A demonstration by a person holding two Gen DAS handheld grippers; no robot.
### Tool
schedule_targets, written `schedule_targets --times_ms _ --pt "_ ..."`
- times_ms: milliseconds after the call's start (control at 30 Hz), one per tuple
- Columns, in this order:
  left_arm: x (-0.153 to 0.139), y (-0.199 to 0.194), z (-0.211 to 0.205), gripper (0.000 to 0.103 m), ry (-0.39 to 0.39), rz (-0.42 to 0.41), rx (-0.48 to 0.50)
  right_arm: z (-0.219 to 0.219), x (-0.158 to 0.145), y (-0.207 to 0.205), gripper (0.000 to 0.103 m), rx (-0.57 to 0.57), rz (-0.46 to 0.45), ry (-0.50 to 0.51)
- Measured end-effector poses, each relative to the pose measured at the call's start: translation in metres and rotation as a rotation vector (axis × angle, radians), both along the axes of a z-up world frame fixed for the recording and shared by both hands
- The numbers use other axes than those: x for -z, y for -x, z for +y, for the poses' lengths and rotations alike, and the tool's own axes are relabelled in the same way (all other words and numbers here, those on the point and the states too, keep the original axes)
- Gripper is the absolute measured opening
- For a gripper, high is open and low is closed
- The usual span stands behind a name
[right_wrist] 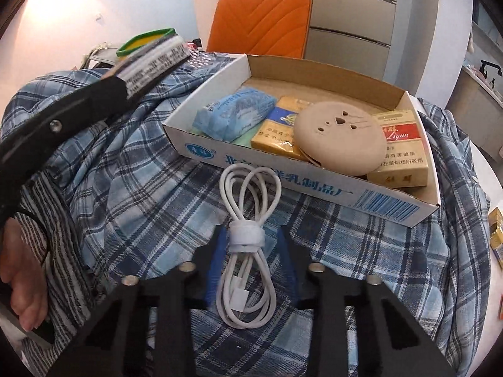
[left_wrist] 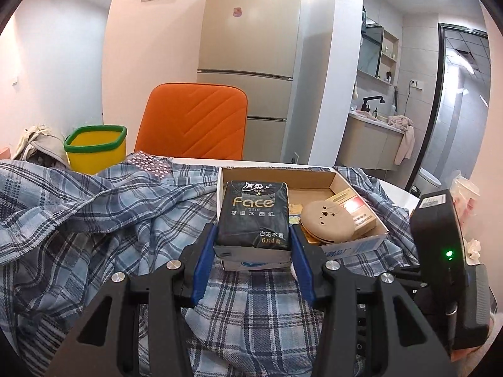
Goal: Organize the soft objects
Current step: 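Lift the cable with the right gripper while the left carries the Face pack over the box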
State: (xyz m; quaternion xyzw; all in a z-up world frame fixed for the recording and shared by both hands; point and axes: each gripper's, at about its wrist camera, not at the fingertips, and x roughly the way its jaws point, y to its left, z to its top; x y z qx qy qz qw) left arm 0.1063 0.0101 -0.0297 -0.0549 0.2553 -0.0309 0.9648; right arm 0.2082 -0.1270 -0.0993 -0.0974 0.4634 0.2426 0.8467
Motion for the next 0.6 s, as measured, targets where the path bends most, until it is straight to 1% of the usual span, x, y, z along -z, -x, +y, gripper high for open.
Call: schedule_targets --times_ms 33,100,167,300,533,600 --pt "0.000 0.000 0.000 0.045 0.000 -0.002 -0.001 0.001 0.000 0.000 0.023 -0.001 -0.006 0.005" --pt "-0.001 0.001 -0.001 0.045 -0.001 -0.005 -0.002 0.002 -0.001 0.003 0.022 0.007 -0.028 0.021" --pt "-0.002 0.001 -0.001 0.045 0.000 -0.010 -0.005 -0.002 -0.007 0.006 0.022 0.009 -0.041 0.015" --pt "-0.003 0.004 -0.001 0.045 -0.003 -0.029 -0.007 -0.010 -0.021 0.016 0.022 0.022 -0.105 -0.026" --pt "-0.009 0.014 -0.005 0.045 -0.023 -0.092 -0.003 -0.034 -0.054 0.045 0.022 0.087 -0.307 -0.128" --pt "-0.010 0.017 -0.007 0.045 -0.037 -0.107 -0.007 -0.039 -0.060 0.049 0.022 0.101 -0.341 -0.147"
